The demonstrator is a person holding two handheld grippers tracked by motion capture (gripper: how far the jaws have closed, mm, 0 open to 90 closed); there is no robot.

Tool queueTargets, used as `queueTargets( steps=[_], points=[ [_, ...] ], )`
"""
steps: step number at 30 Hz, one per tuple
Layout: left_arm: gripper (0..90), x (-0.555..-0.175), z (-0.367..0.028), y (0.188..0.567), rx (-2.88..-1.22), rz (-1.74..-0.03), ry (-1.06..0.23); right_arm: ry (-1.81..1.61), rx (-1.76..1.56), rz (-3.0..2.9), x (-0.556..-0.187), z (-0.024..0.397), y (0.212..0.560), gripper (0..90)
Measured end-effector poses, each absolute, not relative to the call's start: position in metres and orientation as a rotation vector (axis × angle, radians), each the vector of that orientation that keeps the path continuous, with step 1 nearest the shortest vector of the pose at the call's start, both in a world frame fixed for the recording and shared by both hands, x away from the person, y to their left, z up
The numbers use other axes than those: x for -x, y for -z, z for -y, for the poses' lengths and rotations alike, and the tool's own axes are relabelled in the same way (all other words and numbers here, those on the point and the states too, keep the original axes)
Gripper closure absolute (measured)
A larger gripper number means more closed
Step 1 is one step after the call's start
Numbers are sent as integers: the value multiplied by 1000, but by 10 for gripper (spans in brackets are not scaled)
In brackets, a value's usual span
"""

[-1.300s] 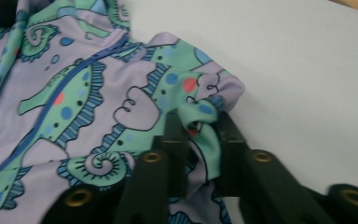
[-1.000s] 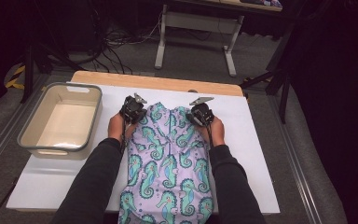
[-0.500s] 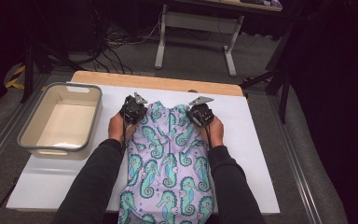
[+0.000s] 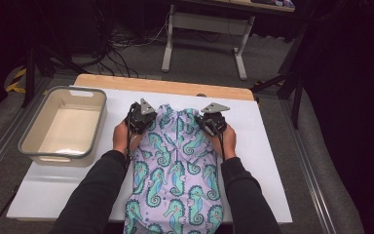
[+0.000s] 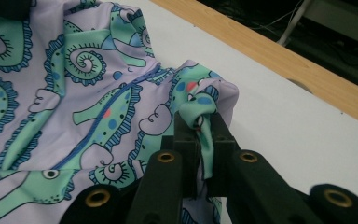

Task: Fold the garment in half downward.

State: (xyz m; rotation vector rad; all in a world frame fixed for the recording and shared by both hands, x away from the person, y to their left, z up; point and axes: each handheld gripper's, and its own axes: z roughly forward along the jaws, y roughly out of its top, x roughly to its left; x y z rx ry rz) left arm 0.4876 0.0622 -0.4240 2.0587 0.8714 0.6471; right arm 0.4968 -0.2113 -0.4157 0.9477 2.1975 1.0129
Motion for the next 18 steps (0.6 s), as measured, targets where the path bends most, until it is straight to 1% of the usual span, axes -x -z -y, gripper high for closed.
queueTargets(
  steps=[4, 7, 9, 12, 17, 18],
  points=[
    [890, -478, -64, 421, -2034, -851, -650, -1049, -935, -2190, -488, 213, 412, 861],
    [890, -469, -65, 419, -2037, -822, -683, -1082, -925, -2182, -480, 215, 410, 861],
    [890, -462, -68, 419, -2016, -813, -665, -1096, -909, -2178, -474, 215, 407, 861],
    [890, -451, -71, 419, -2018, -783, -693, -1128, -886, -2173, -465, 216, 405, 861],
    [889, -433, -75, 417, -1985, -737, -685, -1152, -854, -2161, -449, 219, 402, 861],
    [889, -431, -75, 416, -1994, -724, -704, -1163, -845, -2161, -445, 220, 401, 861]
  ],
)
